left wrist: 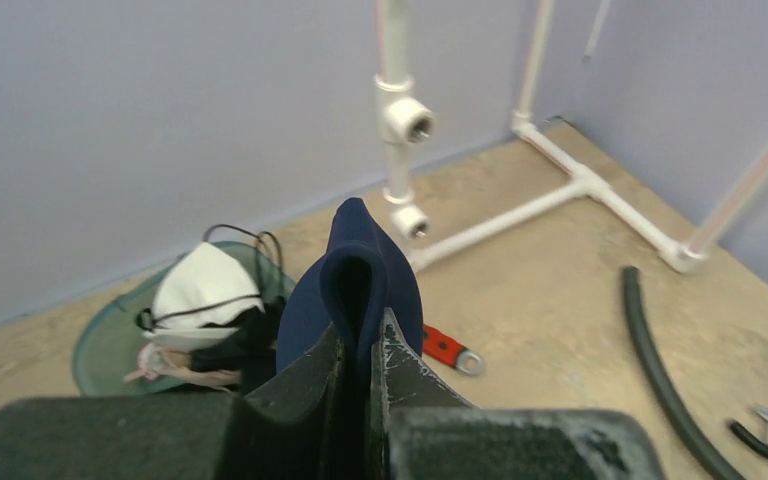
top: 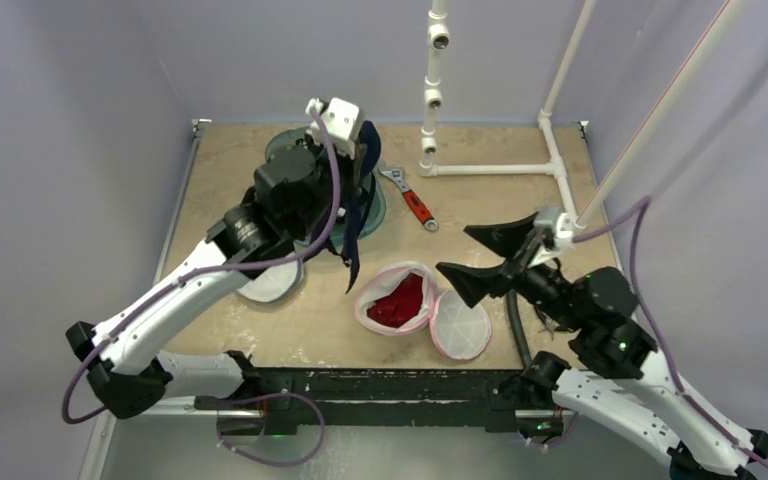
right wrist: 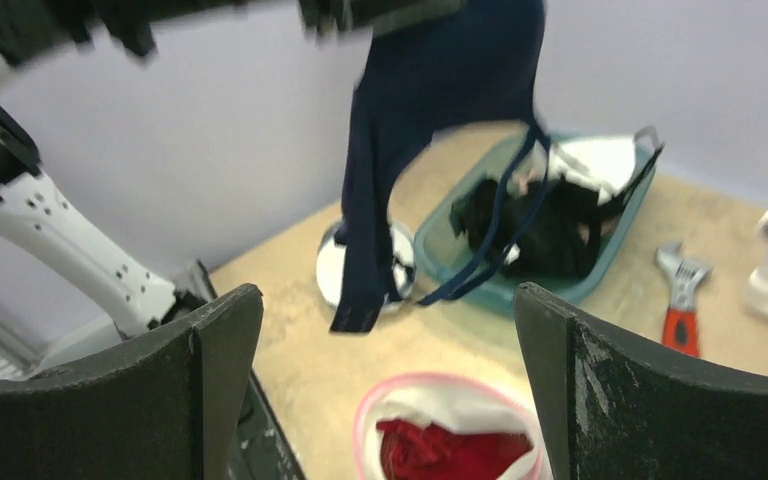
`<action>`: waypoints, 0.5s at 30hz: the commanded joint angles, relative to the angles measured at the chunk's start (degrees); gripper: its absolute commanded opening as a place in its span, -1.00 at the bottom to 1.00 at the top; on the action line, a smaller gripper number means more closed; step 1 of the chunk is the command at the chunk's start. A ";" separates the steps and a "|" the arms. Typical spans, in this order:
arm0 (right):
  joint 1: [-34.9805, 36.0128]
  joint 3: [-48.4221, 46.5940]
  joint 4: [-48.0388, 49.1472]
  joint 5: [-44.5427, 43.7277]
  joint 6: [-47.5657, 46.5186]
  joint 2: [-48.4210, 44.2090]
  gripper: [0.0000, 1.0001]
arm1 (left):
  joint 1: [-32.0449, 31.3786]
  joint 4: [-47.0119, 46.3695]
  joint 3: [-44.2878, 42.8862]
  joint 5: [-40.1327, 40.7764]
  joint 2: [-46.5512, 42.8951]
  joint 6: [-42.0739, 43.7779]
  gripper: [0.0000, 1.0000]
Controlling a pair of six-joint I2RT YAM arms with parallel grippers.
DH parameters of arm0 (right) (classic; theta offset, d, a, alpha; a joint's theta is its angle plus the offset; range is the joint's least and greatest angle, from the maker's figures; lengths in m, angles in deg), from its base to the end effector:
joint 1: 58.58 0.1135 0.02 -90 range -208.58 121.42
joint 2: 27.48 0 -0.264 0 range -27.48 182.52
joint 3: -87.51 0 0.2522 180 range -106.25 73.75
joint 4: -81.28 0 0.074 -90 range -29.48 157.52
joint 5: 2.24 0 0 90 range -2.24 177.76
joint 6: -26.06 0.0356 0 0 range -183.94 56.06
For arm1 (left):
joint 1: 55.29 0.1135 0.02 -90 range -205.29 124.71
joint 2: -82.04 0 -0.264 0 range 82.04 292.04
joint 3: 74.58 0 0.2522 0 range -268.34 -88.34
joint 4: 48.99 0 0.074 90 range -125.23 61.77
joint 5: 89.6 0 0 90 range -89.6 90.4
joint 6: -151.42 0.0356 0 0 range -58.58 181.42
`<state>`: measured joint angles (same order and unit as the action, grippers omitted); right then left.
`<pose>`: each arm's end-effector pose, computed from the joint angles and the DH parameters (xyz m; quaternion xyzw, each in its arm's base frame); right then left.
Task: Unzip the laundry bag and remove the bra
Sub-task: Place the bra in the bin.
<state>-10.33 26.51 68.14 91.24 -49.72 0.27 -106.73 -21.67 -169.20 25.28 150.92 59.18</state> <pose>0.0651 0.0761 0.4124 -0.1913 0.5402 0.4397 0.6915 0.1727 -0.1926 0.4664 0.1548 0.6990 -0.1697 0.6773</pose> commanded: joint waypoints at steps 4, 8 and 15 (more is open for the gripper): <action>0.00 8.53 8.87 1.90 6.70 1.05 0.94 | 16.79 -0.17 -12.57 -15.24 8.19 -5.13 -1.00; 0.00 10.79 10.69 2.92 7.31 0.60 0.94 | 23.52 -3.91 -11.42 -24.24 10.10 -6.39 -1.00; -0.05 12.69 10.12 3.47 6.86 -0.90 0.93 | 35.43 -17.70 -2.01 -50.34 10.91 -10.11 -1.00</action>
<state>-10.33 38.51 75.03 93.56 -43.32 0.40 -76.13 -27.33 -175.56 -5.66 161.63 53.00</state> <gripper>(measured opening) 0.965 0.035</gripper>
